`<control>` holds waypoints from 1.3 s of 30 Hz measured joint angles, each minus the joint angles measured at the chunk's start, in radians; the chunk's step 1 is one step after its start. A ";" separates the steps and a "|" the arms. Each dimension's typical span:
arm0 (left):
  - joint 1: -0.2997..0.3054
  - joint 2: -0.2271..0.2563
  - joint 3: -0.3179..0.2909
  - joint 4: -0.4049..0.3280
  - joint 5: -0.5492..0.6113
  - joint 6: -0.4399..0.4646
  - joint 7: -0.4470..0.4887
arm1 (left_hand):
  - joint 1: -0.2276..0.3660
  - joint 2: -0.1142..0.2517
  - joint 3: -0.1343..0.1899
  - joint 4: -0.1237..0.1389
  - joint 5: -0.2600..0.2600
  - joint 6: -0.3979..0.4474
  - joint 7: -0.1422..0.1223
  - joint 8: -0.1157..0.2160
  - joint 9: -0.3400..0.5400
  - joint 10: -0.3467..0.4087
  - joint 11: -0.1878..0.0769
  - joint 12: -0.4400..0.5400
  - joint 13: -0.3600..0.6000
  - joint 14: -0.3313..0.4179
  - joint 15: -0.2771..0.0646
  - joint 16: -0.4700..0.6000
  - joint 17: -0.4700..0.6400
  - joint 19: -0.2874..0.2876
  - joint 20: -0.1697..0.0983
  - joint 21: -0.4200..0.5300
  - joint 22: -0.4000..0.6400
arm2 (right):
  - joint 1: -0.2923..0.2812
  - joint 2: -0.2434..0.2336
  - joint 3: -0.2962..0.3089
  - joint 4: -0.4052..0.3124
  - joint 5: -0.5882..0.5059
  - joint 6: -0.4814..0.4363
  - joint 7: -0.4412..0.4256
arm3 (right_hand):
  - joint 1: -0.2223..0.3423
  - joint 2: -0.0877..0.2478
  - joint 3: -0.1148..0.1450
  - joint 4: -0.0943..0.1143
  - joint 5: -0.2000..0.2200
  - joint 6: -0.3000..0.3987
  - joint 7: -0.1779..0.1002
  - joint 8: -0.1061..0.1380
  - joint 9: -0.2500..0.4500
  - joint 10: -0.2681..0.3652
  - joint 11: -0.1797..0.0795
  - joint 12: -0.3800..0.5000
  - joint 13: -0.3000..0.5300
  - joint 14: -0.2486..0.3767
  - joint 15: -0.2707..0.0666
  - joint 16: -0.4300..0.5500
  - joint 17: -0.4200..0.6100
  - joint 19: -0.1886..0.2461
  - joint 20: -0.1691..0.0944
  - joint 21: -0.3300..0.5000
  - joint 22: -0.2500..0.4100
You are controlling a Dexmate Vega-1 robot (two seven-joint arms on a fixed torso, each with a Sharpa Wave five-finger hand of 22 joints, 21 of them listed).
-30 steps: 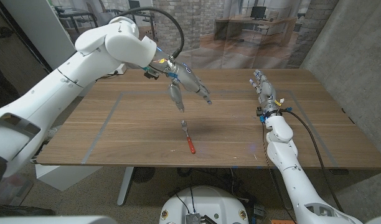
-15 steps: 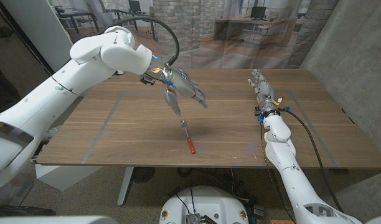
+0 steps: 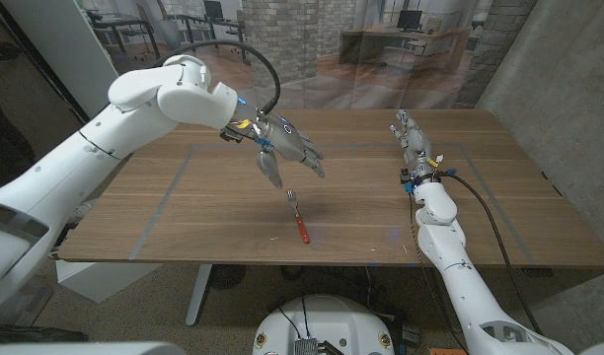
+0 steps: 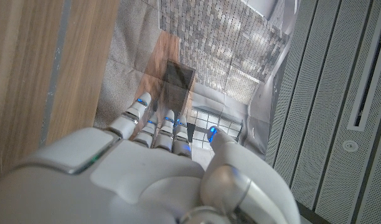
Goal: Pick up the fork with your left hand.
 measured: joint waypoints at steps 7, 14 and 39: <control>0.019 -0.001 -0.010 0.008 0.034 -0.038 0.023 | 0.001 0.001 0.000 0.000 0.000 0.005 -0.005 0.001 0.000 0.005 -0.005 0.000 0.000 0.000 0.000 0.004 0.000 0.000 0.000 -0.004 0.000 | 0.000 -0.001 -0.007 0.000 -0.003 0.005 -0.010 | 0.000 0.000 0.000 0.000 0.000 0.000 0.000 0.000 0.000 0.004 -0.004 0.000 0.000 0.000 0.000 0.000 0.000 0.000 0.000 0.000 0.000; 0.032 -0.005 -0.016 0.011 0.059 -0.068 0.037 | 0.004 0.004 -0.008 0.000 0.000 0.010 -0.010 0.008 0.000 0.011 -0.011 0.000 0.000 0.000 0.000 0.004 0.000 0.000 0.000 -0.004 0.000 | 0.000 -0.002 -0.014 0.001 -0.004 0.008 -0.015 | 0.000 0.000 0.000 0.000 0.000 0.006 -0.006 0.000 0.000 0.004 -0.004 0.000 0.000 0.000 0.000 0.000 0.000 0.000 0.000 0.000 0.000; 0.168 -0.009 -0.123 -0.021 0.236 -0.189 0.206 | 0.008 0.008 -0.032 -0.001 0.000 0.043 0.004 0.009 0.005 0.034 -0.006 0.014 0.005 0.005 -0.004 0.004 0.000 0.007 0.007 -0.004 0.005 | 0.000 -0.010 -0.035 0.000 -0.014 0.013 -0.035 | -0.010 -0.001 0.002 -0.002 0.000 0.005 -0.005 0.000 0.000 0.007 0.000 0.000 0.000 0.000 0.000 0.000 0.000 0.000 0.000 0.000 0.000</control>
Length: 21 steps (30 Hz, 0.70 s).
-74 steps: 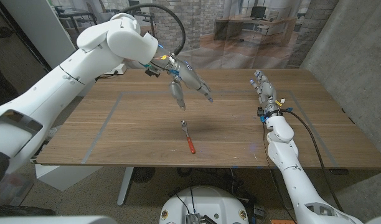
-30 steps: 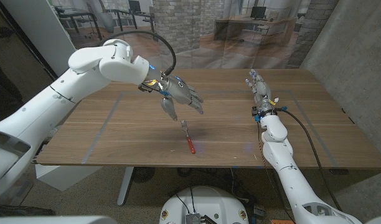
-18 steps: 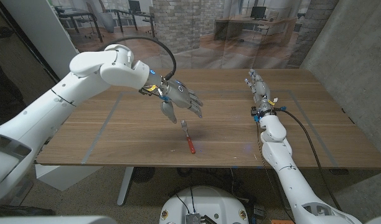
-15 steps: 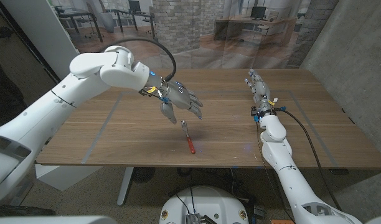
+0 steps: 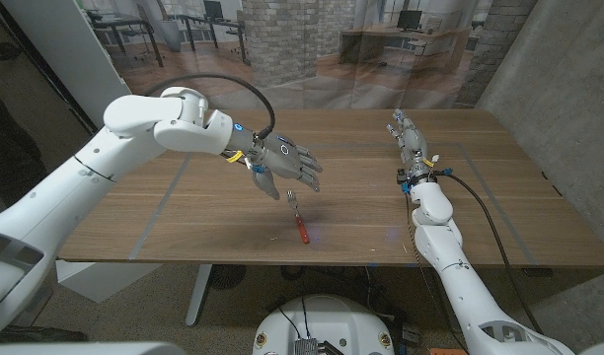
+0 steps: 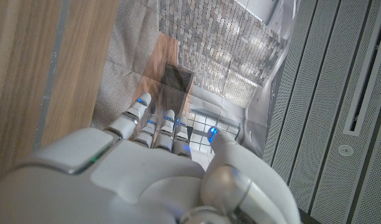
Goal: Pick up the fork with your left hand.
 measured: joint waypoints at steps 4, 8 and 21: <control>0.030 0.001 -0.024 -0.002 0.027 -0.014 0.039 | 0.000 0.000 -0.008 0.000 0.000 0.012 -0.007 0.006 0.000 0.015 0.000 0.004 0.004 0.003 -0.003 0.004 0.000 0.011 -0.001 0.000 0.000 | 0.000 0.000 -0.005 0.000 -0.003 0.000 -0.002 | 0.000 0.000 0.000 0.000 0.000 0.000 0.000 0.000 0.000 0.000 0.000 0.000 0.000 0.000 0.000 0.000 0.000 0.000 0.000 0.000 0.000; 0.047 0.002 -0.038 -0.003 0.050 -0.024 0.074 | 0.005 0.005 -0.012 -0.004 0.000 0.022 -0.007 0.009 0.000 0.026 -0.004 0.007 0.005 0.012 -0.005 0.004 0.000 0.014 -0.004 0.000 0.000 | 0.001 -0.001 -0.010 0.003 -0.004 0.000 -0.003 | 0.000 0.000 0.000 0.000 0.000 0.000 0.000 0.000 0.000 0.000 0.000 0.000 0.000 0.000 0.000 0.000 0.000 0.000 0.000 0.000 0.000; 0.127 0.004 -0.097 0.000 0.119 -0.049 0.173 | 0.018 0.009 -0.021 -0.005 0.000 0.053 -0.018 0.020 0.000 0.048 -0.016 0.015 0.009 0.031 -0.005 0.008 0.000 0.032 -0.011 0.004 0.000 | 0.002 -0.005 -0.020 0.003 -0.013 -0.009 -0.012 | 0.000 0.000 0.000 0.000 0.000 0.005 0.005 0.000 0.000 0.003 -0.004 0.000 0.000 0.000 0.000 0.000 0.000 0.000 0.000 0.000 0.000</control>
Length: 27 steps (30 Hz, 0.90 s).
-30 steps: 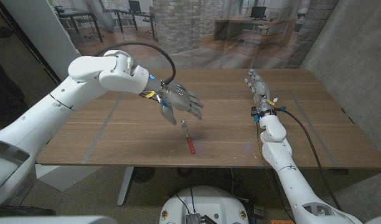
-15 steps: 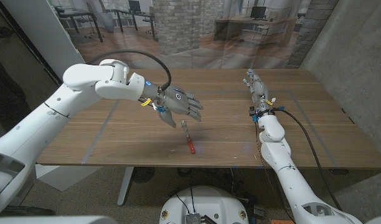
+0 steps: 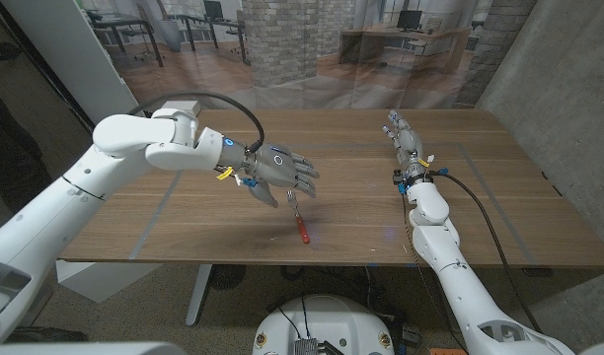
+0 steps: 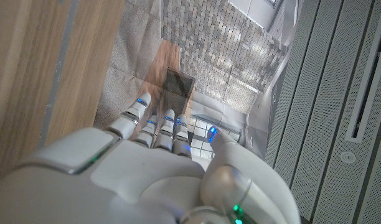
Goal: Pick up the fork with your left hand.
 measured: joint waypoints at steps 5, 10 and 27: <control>0.000 0.000 0.000 0.000 0.028 -0.002 0.031 | 0.003 0.003 -0.002 -0.002 0.000 0.000 0.000 0.000 0.000 0.000 0.000 0.000 0.000 0.000 0.000 0.000 0.000 0.000 0.000 0.000 0.000 | -0.002 -0.002 -0.003 -0.004 0.000 0.000 0.000 | 0.000 0.000 0.000 0.000 0.000 0.000 0.000 0.000 0.000 0.000 0.000 0.000 0.000 0.000 0.000 0.000 0.000 0.000 0.000 0.000 0.000; 0.030 0.004 -0.009 0.012 0.051 -0.002 0.057 | 0.009 0.009 -0.005 -0.005 0.000 0.000 0.000 -0.006 -0.001 0.000 0.000 0.000 0.000 0.000 0.000 0.000 0.000 0.000 0.000 0.000 0.000 | -0.003 -0.003 -0.005 -0.005 -0.006 -0.010 -0.006 | 0.000 0.000 0.000 0.000 0.000 0.000 0.000 0.000 0.000 0.003 0.003 0.000 0.000 0.000 0.000 0.000 0.000 0.000 0.000 0.000 0.000; 0.034 0.015 0.016 0.035 0.070 0.000 0.112 | 0.017 0.017 -0.013 -0.005 0.000 0.009 -0.002 -0.006 -0.003 0.013 -0.005 0.007 0.005 0.007 0.000 0.000 0.000 0.010 0.000 0.000 0.000 | 0.000 -0.004 -0.010 0.006 -0.007 -0.012 -0.006 | 0.000 0.000 0.004 -0.004 0.000 0.000 0.000 0.000 0.000 0.003 0.003 0.000 0.000 0.000 0.000 0.000 0.000 0.000 0.000 0.000 0.000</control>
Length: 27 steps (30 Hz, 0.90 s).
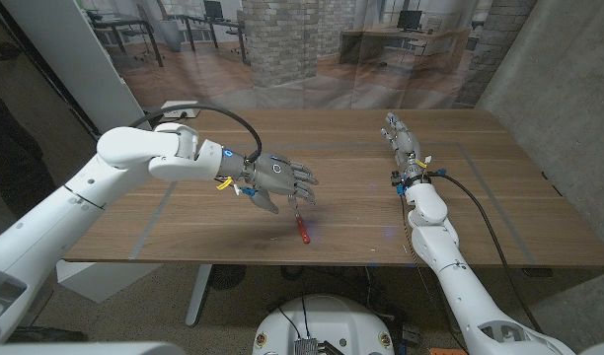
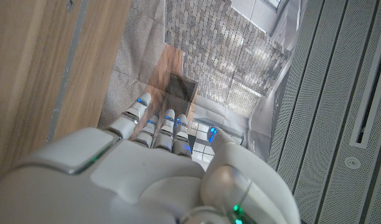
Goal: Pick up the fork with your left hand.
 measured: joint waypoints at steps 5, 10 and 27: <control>0.000 0.005 0.013 0.004 0.007 0.000 0.010 | 0.005 0.005 0.000 0.000 0.000 0.006 0.001 0.000 0.000 0.005 0.005 0.000 0.000 0.000 0.000 0.000 0.000 0.000 0.000 0.000 0.000 | 0.000 0.000 -0.001 0.002 0.000 0.000 0.000 | 0.000 0.000 0.000 0.000 0.000 0.001 -0.001 0.000 0.000 0.000 0.000 0.000 0.000 0.000 0.000 0.000 0.000 0.000 0.000 0.000 0.000; 0.001 0.011 0.019 0.005 0.022 0.000 0.027 | 0.005 0.005 -0.003 -0.003 0.000 0.011 -0.004 0.000 0.000 0.005 0.005 0.000 0.000 0.005 0.005 0.000 0.000 0.000 0.000 0.000 0.000 | 0.000 0.000 -0.002 0.004 0.000 0.000 0.000 | 0.000 0.000 0.000 0.000 0.000 0.004 -0.004 0.000 0.000 0.000 0.000 0.000 0.000 0.000 0.000 0.000 0.000 0.000 0.000 0.000 0.000; 0.043 0.047 0.020 -0.004 0.101 0.017 0.129 | 0.018 0.008 -0.016 -0.003 -0.005 0.034 -0.005 0.009 0.000 0.025 -0.004 0.008 0.005 0.020 -0.001 0.000 0.000 0.005 -0.006 0.000 0.000 | 0.001 -0.001 -0.009 0.006 -0.003 0.000 0.001 | -0.009 -0.001 0.000 0.000 0.000 0.006 -0.002 0.000 0.000 0.000 0.000 0.000 0.000 0.000 0.000 0.000 0.000 0.000 0.000 0.000 0.000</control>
